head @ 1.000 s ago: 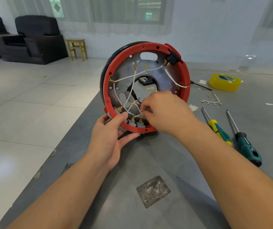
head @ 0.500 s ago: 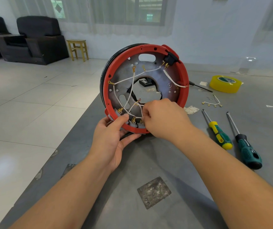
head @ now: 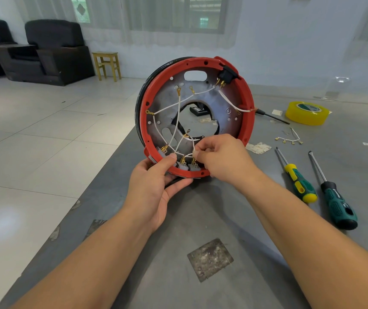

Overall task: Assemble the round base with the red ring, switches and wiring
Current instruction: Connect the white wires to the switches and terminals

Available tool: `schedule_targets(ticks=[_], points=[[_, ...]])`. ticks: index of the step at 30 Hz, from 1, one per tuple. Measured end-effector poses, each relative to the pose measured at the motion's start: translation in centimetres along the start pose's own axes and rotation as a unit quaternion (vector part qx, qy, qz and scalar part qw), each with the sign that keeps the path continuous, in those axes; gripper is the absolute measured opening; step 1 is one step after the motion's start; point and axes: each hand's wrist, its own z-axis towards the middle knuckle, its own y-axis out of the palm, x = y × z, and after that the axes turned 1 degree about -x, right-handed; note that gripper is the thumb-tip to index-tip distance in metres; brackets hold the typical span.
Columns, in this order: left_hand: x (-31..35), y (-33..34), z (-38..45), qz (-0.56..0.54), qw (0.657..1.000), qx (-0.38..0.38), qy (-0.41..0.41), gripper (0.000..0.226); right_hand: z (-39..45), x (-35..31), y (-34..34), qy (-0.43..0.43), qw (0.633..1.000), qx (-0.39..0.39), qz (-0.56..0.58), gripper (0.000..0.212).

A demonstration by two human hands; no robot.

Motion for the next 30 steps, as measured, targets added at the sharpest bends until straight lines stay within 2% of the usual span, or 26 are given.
schedule_targets(ticks=[9, 17, 30], points=[[0.01, 0.08, 0.03, -0.004, 1.000, 0.004, -0.005, 0.029, -0.02, -0.09, -0.35, 0.039, 0.998, -0.022, 0.046, 0.020], [-0.09, 0.10, 0.14, -0.003, 1.000, 0.011, -0.008, 0.030, 0.03, -0.29, -0.67, 0.050, 0.997, -0.041, 0.037, 0.017], [-0.11, -0.16, 0.21, -0.034, 0.999, 0.019, -0.003, 0.019, -0.44, -0.58, -0.83, -0.042, 0.995, -0.023, -0.089, 0.012]])
